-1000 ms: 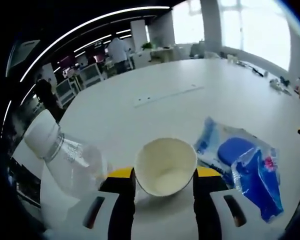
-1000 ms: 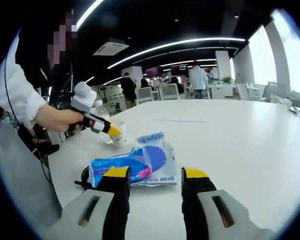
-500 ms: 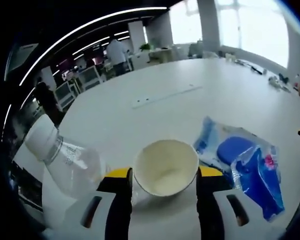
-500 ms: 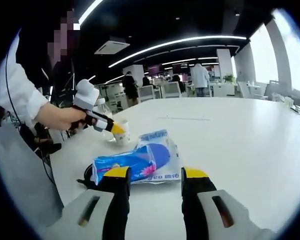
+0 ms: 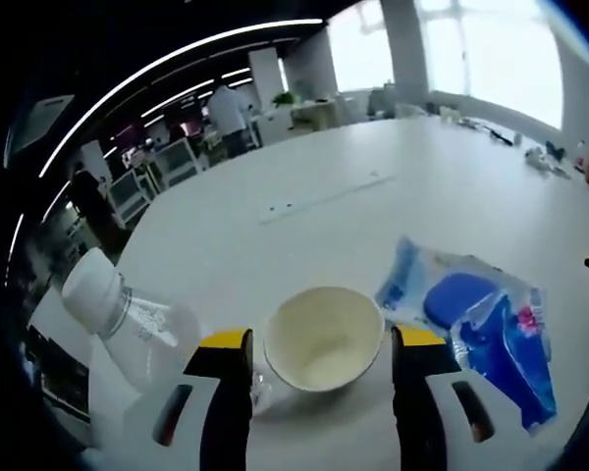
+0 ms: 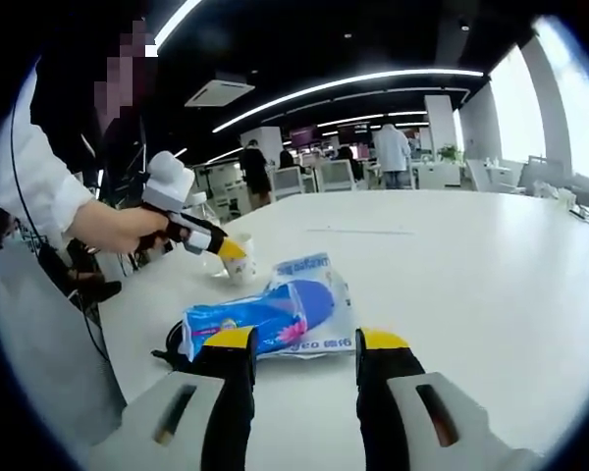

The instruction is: Arrange the tabletop items into an orderly group along one side of the table until the central work area is clear of visible clutter.

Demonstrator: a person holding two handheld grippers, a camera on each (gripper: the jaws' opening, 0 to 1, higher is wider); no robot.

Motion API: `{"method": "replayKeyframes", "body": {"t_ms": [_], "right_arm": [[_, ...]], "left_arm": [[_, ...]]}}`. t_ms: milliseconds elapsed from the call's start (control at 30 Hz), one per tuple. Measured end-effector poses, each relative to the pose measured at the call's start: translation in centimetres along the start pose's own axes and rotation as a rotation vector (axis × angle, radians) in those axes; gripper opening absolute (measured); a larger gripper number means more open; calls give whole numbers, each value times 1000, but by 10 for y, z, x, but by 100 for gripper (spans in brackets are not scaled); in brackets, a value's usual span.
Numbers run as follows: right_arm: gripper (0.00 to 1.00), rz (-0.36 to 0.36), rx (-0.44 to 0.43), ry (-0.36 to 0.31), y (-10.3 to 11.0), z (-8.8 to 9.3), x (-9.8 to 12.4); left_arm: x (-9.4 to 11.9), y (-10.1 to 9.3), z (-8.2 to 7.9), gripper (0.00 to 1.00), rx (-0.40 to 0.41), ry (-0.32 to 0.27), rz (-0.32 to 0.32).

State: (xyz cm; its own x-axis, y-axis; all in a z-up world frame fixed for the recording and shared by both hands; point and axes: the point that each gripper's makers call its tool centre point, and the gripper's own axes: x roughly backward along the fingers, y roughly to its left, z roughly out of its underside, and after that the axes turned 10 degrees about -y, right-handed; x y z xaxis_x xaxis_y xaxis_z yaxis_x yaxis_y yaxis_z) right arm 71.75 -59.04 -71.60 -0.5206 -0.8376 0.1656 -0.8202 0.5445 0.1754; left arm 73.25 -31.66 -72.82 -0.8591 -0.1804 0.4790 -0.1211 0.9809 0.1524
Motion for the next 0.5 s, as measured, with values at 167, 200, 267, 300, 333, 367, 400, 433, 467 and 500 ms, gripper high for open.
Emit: {"method": "replayKeyframes", "body": {"t_ms": [167,200,267,300,333,367,400,433,467,500], "right_arm": [[37,-1,-2,-3,1,-1,0],[37,-1,-3,-5,2,-1,-1],[37,-2,-6,-9,3,-3,-1],[37,-2,-6,-10,3,-3,-2],[37,-4,-5,-13,4,-4,-2],[37,-5,-6,-15,5,-5,-2],[37,-5,-9,-16,6,-6,-3],[37,-5,-8,-16,6,-6,-3],[38,-7,-9,-14,7,-6,-4],[38,-9,-8,-12,7,-7,-4]], "left_arm": [[4,1,-10,55,-3,-19,-5],[6,0,-14,55,-3,-31,-4],[9,0,-18,56,1,-44,-3],[11,-1,-21,56,0,-54,3],[12,-2,-23,57,1,-58,7],[14,-3,-26,57,-7,-66,9],[16,-3,-28,57,-14,-73,10],[18,-3,-31,57,-15,-81,15],[19,-4,-32,57,-14,-85,20],[22,-5,-34,57,-6,-93,29]]}}
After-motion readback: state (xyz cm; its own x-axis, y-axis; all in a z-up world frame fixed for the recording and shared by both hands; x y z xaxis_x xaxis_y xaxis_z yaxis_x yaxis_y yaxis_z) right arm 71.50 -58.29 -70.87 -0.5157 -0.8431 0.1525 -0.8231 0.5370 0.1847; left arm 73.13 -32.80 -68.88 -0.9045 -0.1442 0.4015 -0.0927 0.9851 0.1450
